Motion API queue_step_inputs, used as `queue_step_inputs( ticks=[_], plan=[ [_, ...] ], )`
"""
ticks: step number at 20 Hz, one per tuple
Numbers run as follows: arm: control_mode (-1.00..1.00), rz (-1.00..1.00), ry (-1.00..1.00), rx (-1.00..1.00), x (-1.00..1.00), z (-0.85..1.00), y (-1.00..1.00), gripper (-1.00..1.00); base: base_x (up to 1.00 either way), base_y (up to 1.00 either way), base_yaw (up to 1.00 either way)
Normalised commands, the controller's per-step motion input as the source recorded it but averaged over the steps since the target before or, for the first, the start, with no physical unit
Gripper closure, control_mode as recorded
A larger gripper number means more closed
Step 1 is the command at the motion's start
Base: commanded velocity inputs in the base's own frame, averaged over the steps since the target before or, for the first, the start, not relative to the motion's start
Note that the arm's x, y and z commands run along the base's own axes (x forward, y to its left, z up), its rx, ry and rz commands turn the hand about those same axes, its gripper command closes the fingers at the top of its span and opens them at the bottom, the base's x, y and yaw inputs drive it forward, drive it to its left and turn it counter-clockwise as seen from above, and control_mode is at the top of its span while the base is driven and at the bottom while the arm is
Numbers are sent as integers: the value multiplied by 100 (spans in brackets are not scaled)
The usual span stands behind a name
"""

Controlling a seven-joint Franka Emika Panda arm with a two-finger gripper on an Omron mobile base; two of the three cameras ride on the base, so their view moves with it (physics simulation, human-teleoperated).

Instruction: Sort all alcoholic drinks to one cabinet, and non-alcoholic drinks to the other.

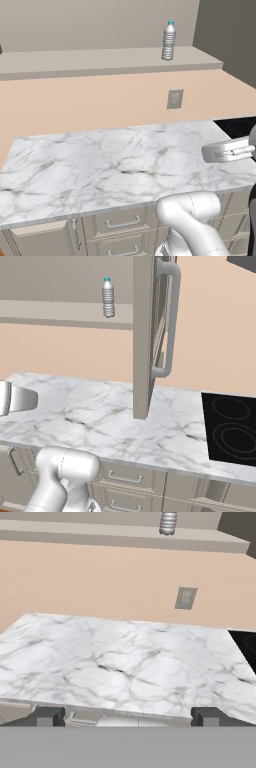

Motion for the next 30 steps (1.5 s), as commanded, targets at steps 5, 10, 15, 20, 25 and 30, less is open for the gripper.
queue_step_inputs(
  ticks=[5,10,15,20,25,30],
  plan=[
    [100,0,0,0,0,0,0,-100,0,0,0],
    [100,0,0,0,0,0,0,-100,-24,-8,-1],
    [100,0,0,0,0,0,0,-100,-54,-20,-8],
    [100,0,0,0,0,0,0,-100,-71,-15,-9],
    [100,0,0,0,0,0,0,-100,-75,-27,-8],
    [100,0,0,0,0,0,0,-100,-69,-41,-6]
  ],
)
